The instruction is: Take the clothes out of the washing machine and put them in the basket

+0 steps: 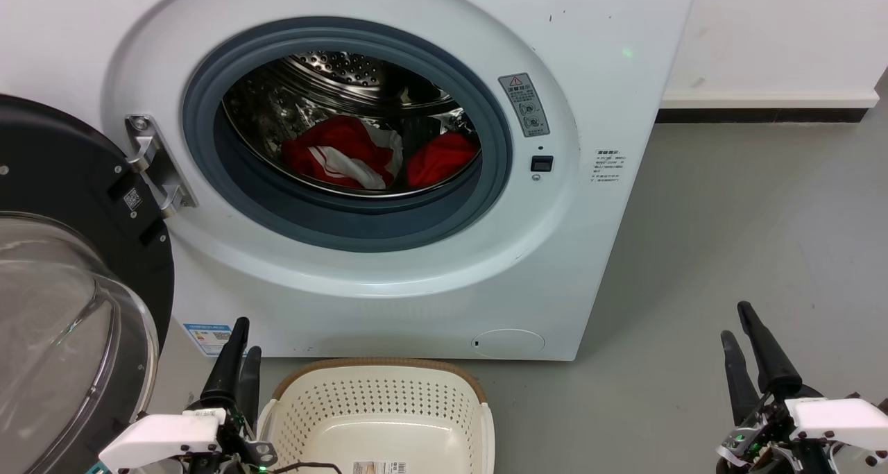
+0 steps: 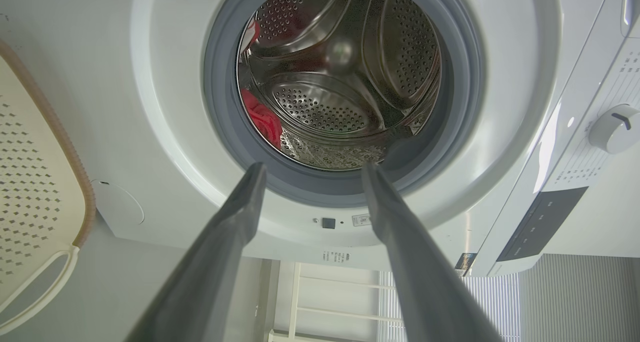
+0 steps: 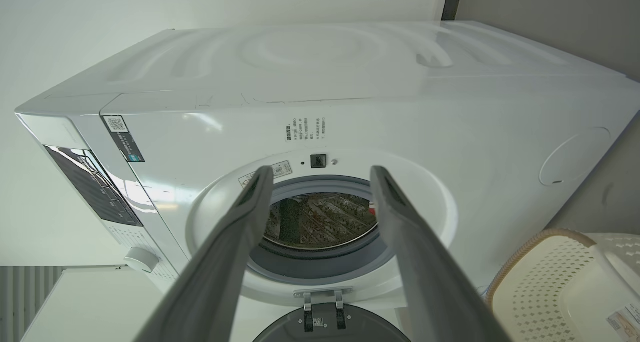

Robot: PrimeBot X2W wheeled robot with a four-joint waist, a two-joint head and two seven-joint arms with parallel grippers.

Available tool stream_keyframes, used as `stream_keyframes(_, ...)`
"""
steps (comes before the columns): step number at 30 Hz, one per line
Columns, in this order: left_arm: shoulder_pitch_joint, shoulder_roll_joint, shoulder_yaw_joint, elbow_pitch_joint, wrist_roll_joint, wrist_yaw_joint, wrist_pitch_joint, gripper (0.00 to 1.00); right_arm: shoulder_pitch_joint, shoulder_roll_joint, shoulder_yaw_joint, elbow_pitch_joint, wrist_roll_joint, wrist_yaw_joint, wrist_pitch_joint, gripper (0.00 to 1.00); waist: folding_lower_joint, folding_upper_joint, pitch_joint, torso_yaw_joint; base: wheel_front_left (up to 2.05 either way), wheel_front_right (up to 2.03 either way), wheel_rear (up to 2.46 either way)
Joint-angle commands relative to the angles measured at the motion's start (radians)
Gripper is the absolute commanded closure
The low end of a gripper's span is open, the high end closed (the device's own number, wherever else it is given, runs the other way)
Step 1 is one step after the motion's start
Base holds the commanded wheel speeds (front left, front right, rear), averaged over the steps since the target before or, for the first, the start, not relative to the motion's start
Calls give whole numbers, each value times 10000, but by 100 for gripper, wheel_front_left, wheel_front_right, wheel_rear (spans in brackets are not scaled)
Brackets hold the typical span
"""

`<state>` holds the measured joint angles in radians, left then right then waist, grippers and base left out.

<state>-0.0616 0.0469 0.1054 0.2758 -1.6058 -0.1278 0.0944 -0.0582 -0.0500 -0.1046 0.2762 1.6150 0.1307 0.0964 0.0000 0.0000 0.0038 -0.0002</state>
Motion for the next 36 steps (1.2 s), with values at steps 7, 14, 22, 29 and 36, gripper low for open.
stream_keyframes(7,-12,19,67,-373,317,-7,-409,0,-47,-15,39,-339,-373,0,-423,0,0,0,15,-7,0,0,0)
stream_keyframes(14,7,21,359,-403,909,-9,-681,0,-24,-16,-89,-319,-1074,0,-697,0,0,0,24,-14,0,0,0)
stream_keyframes(22,36,24,827,-503,2063,-12,-1019,0,-139,-18,-516,-529,-3085,0,-1033,0,0,0,42,-29,0,0,0)
stream_keyframes(29,0,27,1148,-748,3431,4,-1292,0,-180,-19,-599,-1339,-5366,0,-1309,0,0,0,77,-27,0,0,0)
stream_keyframes(36,98,28,1142,-1704,5152,624,-1545,0,-144,-19,-200,-2455,-7942,0,-1558,0,0,0,136,-14,0,0,0)
